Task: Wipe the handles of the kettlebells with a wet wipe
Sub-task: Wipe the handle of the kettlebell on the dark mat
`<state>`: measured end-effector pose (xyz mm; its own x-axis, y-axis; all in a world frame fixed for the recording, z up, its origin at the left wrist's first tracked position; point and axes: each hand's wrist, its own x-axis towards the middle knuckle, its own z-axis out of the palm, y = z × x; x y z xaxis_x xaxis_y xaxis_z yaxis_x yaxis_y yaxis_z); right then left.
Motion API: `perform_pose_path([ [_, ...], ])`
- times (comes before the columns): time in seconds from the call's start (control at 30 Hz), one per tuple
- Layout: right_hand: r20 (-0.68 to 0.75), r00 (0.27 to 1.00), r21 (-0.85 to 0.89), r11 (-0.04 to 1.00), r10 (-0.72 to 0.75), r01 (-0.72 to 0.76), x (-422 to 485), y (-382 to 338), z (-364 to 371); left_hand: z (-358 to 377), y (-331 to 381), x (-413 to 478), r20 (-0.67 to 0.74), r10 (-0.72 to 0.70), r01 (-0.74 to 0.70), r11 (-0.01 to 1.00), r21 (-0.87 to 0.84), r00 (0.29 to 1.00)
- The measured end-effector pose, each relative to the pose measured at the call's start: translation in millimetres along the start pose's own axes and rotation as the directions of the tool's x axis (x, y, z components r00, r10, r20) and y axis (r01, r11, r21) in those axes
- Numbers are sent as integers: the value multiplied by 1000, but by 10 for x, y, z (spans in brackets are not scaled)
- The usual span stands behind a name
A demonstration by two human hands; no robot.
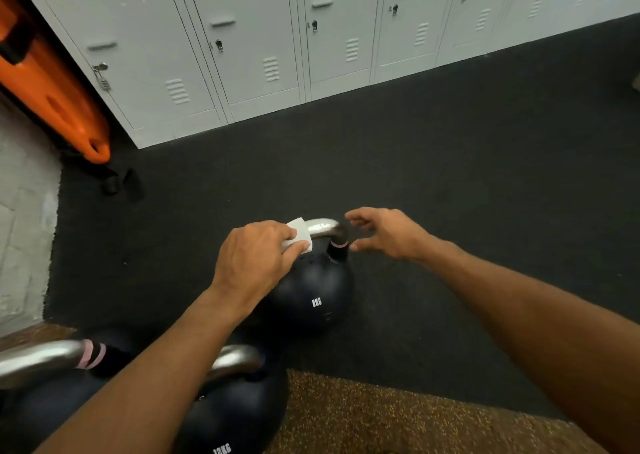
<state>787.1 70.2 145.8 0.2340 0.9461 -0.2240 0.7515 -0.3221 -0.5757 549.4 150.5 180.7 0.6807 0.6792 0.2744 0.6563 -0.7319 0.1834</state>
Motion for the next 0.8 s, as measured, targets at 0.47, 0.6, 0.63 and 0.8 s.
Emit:
perform_pose_path([
  [0.47,-223,971,48,994,-89,103,110,-15,422,322,-154,-138,-73,332,-280,877,391,940],
  [0.6,-260,957,6,991,-130,136,88,-4,481,393,-130,-142,-99,315,-253,883,396,944],
  [0.63,-270,952,-2,989,-142,147,71,-12,502,402,-120,-138,-104,305,-245,890,384,947],
  [0.8,-352,920,-44,985,-170,165,23,-77,608,359,-62,-64,-120,229,-189,942,277,966],
])
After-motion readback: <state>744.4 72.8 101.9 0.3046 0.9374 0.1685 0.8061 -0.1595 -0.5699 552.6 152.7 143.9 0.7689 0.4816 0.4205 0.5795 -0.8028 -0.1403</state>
